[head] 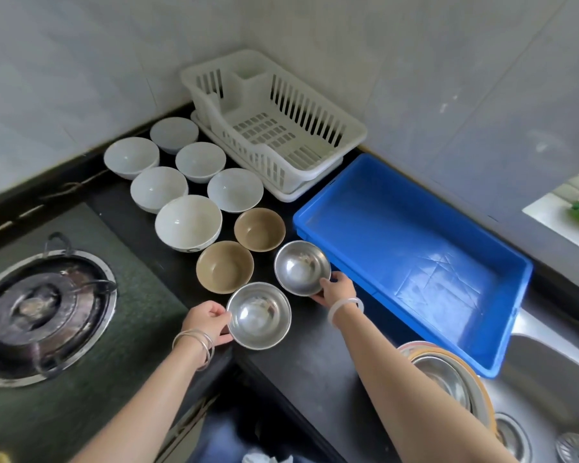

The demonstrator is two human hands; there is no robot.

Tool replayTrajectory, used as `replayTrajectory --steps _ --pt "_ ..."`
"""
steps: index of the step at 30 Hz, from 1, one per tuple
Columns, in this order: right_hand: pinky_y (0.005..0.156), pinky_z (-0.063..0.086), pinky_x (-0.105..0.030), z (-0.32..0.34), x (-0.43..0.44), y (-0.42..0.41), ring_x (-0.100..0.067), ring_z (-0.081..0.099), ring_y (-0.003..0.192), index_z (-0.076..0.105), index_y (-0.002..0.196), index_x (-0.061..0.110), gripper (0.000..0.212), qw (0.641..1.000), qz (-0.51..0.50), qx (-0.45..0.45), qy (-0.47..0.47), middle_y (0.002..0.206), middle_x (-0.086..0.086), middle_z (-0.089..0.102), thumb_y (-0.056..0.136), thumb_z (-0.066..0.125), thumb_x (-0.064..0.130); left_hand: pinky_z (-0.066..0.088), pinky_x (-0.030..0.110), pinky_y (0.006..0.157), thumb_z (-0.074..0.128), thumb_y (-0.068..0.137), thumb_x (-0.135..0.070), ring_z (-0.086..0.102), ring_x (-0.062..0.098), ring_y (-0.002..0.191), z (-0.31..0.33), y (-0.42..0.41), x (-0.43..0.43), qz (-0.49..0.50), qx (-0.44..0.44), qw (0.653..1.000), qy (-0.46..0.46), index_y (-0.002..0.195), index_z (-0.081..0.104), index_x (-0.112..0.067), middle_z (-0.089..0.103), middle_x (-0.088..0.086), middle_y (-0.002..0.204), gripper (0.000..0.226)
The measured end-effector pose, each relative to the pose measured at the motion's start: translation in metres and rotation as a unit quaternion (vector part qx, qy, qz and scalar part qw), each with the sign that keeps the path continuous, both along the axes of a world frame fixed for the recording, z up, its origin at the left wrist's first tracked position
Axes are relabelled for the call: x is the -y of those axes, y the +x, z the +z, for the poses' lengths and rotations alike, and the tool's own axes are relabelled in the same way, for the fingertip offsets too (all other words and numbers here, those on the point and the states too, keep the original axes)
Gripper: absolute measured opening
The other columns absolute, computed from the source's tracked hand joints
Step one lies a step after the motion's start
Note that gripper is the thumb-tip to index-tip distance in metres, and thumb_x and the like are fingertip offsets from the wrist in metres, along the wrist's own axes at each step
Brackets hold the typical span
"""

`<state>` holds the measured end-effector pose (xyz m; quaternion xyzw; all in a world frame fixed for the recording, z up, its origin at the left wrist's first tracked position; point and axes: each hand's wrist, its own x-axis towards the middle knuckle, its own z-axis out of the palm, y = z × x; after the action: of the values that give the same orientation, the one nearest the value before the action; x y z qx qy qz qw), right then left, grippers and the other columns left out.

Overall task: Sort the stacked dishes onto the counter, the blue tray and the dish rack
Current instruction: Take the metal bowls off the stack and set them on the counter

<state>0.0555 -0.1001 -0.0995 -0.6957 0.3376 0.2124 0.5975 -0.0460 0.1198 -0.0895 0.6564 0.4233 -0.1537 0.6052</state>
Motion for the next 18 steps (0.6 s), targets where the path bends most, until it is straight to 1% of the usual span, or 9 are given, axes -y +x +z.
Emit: replayTrajectory --steps 2,5,7,9,12,14,18 --pt "0.056 0.056 -0.025 -0.0017 -0.0024 0.0015 -0.022 0.061 0.087 0.048 0.101 0.016 0.013 1.0 -0.006 0.001 0.012 0.091 -0.004 0.056 0.092 0.051 0.007 0.056 0.037 0.067 0.058 0.084 0.0 0.061 0.028 0.08 -0.0006 0.0012 0.0011 -0.004 0.0 1.0 -0.001 0.07 0.051 -0.005 0.057 0.018 0.082 0.016" --pt "0.059 0.057 -0.027 -0.0043 -0.0053 0.0025 -0.025 0.062 0.095 0.049 0.103 0.016 0.013 1.0 -0.006 0.006 0.016 0.099 -0.007 0.058 0.092 0.052 0.009 0.056 0.037 0.067 0.057 0.084 -0.001 0.06 0.027 0.077 -0.0012 0.003 0.0026 -0.004 0.004 1.0 -0.001 0.069 0.05 -0.006 0.057 0.017 0.08 0.017" --pt "0.061 0.057 -0.028 -0.006 -0.0065 0.0015 -0.026 0.063 0.096 0.051 0.108 0.013 0.016 1.0 -0.007 0.006 0.028 0.104 -0.009 0.059 0.092 0.052 0.009 0.057 0.039 0.069 0.057 0.084 0.0 0.058 0.025 0.071 -0.0012 0.0032 0.0038 -0.002 0.009 1.0 -0.003 0.071 0.05 -0.007 0.056 0.015 0.078 0.017" --pt "0.061 0.057 -0.028 -0.0073 -0.0074 0.0 -0.026 0.064 0.096 0.052 0.114 0.011 0.022 0.999 -0.009 0.006 0.038 0.107 -0.011 0.06 0.092 0.053 0.01 0.057 0.037 0.065 0.057 0.085 0.0 0.056 0.022 0.067 -0.0003 0.0031 0.0049 -0.002 0.015 1.0 -0.005 0.075 0.052 -0.009 0.058 0.013 0.078 0.014" --pt "0.059 0.057 -0.027 -0.007 -0.0085 -0.0008 -0.026 0.065 0.096 0.052 0.114 0.012 0.022 0.999 -0.01 0.002 0.045 0.108 -0.011 0.061 0.092 0.053 0.012 0.055 0.033 0.06 0.057 0.085 -0.002 0.058 0.024 0.07 0.0015 0.0032 0.0066 -0.003 0.02 1.0 0.009 0.078 0.054 -0.011 0.061 0.012 0.084 0.012" --pt "0.059 0.056 -0.028 -0.0056 -0.0085 -0.0009 -0.026 0.066 0.093 0.052 0.113 0.013 0.02 0.999 -0.011 -0.002 0.048 0.106 -0.011 0.061 0.093 0.053 0.013 0.055 0.032 0.061 0.057 0.085 -0.003 0.06 0.025 0.075 0.002 0.0028 0.0079 -0.001 0.021 1.0 0.021 0.08 0.055 -0.011 0.061 0.012 0.087 0.01" --pt "0.058 0.055 -0.027 -0.0028 -0.0063 -0.0031 -0.021 0.067 0.083 0.053 0.112 0.014 0.019 0.999 0.0 -0.002 0.047 0.102 -0.011 0.063 0.094 0.052 0.016 0.055 0.033 0.064 0.058 0.085 -0.004 0.061 0.027 0.08 0.0031 0.0023 0.0096 -0.009 0.024 0.999 0.042 0.087 0.057 -0.01 0.061 0.011 0.089 0.006"
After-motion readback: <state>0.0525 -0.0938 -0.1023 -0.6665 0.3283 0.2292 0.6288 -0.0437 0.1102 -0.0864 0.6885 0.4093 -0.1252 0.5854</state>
